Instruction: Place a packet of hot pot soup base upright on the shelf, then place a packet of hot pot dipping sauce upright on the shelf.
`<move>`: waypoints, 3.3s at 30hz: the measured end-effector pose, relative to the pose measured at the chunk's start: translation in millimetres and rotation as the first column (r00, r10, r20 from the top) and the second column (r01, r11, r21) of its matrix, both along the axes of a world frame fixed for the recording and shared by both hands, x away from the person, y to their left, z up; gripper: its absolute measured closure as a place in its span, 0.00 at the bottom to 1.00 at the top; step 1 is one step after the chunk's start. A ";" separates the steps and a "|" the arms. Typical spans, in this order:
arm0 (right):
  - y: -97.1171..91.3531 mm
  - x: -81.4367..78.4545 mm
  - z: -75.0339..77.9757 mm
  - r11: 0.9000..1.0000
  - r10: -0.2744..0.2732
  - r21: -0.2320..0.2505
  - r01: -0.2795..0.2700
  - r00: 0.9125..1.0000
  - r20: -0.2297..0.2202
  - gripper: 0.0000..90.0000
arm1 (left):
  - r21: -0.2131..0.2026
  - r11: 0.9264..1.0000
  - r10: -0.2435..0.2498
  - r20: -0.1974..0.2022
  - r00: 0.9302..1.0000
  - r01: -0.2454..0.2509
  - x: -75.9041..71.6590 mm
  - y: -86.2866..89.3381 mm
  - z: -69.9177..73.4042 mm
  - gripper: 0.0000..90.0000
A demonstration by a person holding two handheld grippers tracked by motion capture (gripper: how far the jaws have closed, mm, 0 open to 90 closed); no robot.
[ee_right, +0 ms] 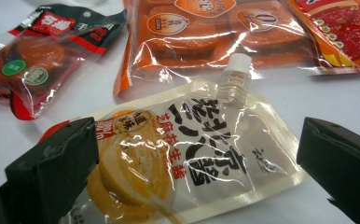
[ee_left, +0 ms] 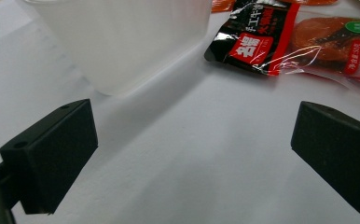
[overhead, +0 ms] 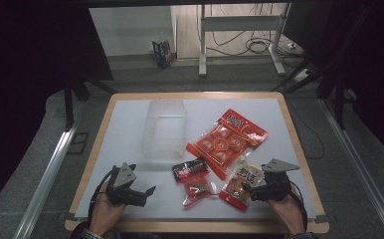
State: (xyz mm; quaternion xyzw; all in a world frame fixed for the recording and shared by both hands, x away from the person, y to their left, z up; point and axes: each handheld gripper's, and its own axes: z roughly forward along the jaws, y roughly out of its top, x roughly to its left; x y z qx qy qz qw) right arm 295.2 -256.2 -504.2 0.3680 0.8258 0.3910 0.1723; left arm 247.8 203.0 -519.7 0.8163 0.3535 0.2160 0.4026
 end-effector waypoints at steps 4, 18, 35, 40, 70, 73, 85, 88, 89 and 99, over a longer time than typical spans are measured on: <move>1.7 0.9 -2.3 1.000 0.017 -0.013 -0.017 1.000 -0.002 0.00 | 0.037 0.999 -0.032 0.025 0.999 0.031 -2.4 -4.6 0.0 0.00; 3.7 1.7 -3.8 0.999 0.021 -0.026 -0.020 1.000 0.006 0.00 | 0.062 0.997 -0.041 0.026 0.999 0.039 -3.2 -8.0 -1.1 0.00; 6.7 1.8 -5.0 0.999 0.035 -0.032 -0.035 0.999 -0.006 0.00 | 0.098 0.994 -0.052 0.021 0.998 0.049 -3.8 -11.4 -2.6 0.00; 5.6 2.8 -4.8 0.999 0.028 -0.042 -0.028 1.000 -0.007 0.00 | 0.095 0.994 -0.053 0.024 0.998 0.051 -3.7 -10.8 -2.3 0.00; -1.6 22.0 2.1 0.999 -0.010 -0.033 0.010 1.000 0.016 0.01 | 0.105 0.993 -0.056 0.026 0.998 0.053 -3.6 -12.1 -3.3 0.00; -3.2 26.8 3.1 0.999 -0.020 -0.033 0.021 1.000 0.020 0.01 | 0.106 0.993 -0.057 0.026 0.998 0.054 -3.5 -12.3 -3.4 0.00; -9.8 44.4 6.2 0.999 -0.040 -0.011 0.040 0.999 0.006 0.01 | 0.060 0.997 -0.051 -0.017 0.999 0.052 -2.3 -11.8 -2.3 0.00; -10.4 49.4 6.5 0.999 -0.044 -0.014 0.045 0.999 0.008 0.01 | 0.061 0.997 -0.050 -0.018 0.999 0.051 -2.2 -11.8 -2.5 0.00; -10.7 53.7 6.4 0.999 -0.052 -0.014 0.052 0.999 0.007 0.01 | 0.064 0.997 -0.050 -0.019 0.999 0.051 -2.1 -11.8 -2.8 0.00; -17.8 72.8 5.7 0.997 -0.075 -0.015 0.075 0.997 -0.007 0.01 | 0.084 0.995 -0.047 -0.015 0.999 0.048 -1.8 -12.7 -4.3 0.00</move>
